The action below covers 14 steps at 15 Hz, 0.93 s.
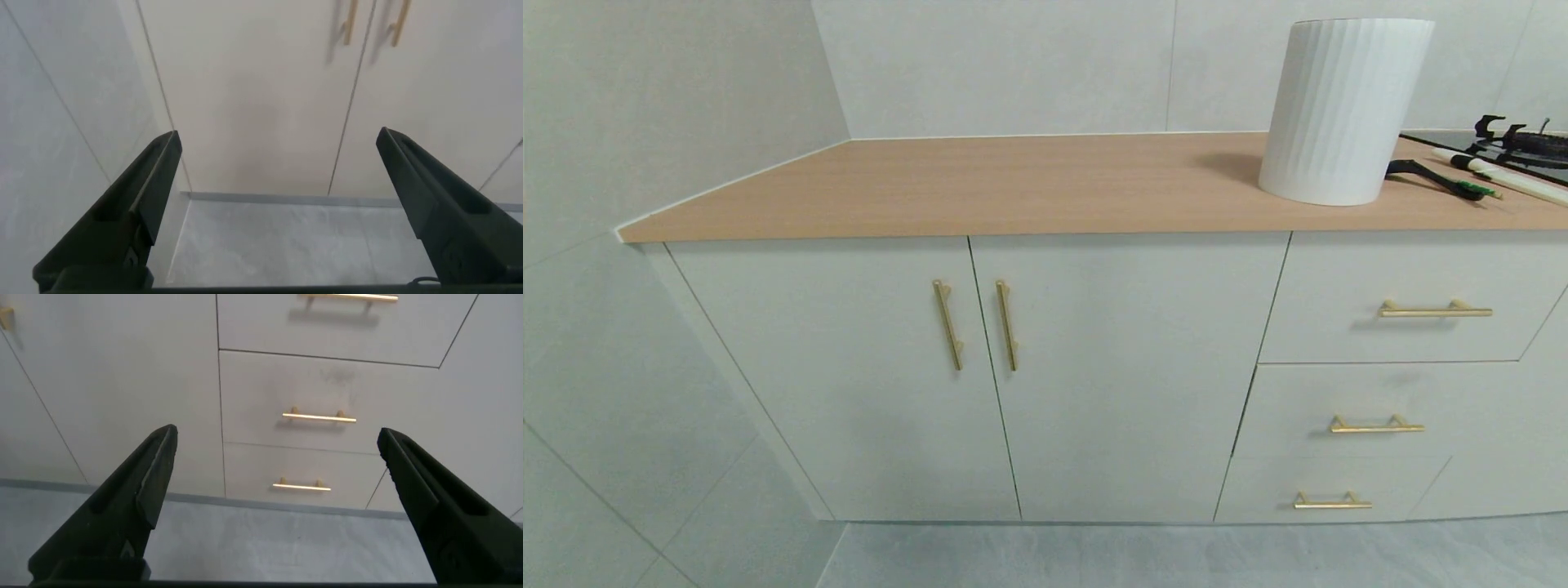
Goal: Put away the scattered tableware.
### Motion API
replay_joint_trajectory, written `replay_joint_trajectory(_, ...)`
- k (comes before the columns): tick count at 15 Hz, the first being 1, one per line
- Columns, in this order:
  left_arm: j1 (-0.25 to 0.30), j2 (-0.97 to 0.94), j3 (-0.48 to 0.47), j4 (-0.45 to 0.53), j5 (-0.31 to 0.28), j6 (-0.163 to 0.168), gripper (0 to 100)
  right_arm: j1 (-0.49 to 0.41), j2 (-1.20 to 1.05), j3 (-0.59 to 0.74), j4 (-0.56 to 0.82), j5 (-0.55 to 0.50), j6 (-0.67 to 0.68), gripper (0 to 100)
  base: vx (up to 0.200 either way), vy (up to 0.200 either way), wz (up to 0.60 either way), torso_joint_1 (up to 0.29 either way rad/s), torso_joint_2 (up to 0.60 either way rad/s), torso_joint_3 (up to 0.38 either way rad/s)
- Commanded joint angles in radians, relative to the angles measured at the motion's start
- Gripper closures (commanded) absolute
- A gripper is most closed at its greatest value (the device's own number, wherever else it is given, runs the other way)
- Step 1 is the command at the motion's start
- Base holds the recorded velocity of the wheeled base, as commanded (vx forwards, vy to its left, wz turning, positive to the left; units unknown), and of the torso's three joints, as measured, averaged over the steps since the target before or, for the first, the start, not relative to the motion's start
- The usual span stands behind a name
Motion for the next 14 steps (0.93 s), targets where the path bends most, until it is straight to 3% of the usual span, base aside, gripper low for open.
replay_joint_trajectory(1, 0.000, 0.000, -0.001, 0.000, 0.001, 0.000, 0, 0.000, 0.001, 0.000, 0.002, 0.000, 0.000, 0, 0.000, 0.000, 0.00, 0.000, 0.00, 0.000)
replay_joint_trajectory(3, 0.000, 0.000, -0.001, 0.000, 0.001, 0.000, 0, 0.000, 0.001, 0.000, 0.002, 0.000, 0.000, 0, 0.000, 0.000, 0.00, 0.000, 0.00, 0.000)
replay_joint_trajectory(14, 0.000, 0.000, -0.001, -0.002, 0.001, 0.000, 0, 0.000, 0.001, 0.000, 0.002, 0.000, 0.000, 0, 0.000, -0.200, 0.00, 0.003, 0.00, 0.004)
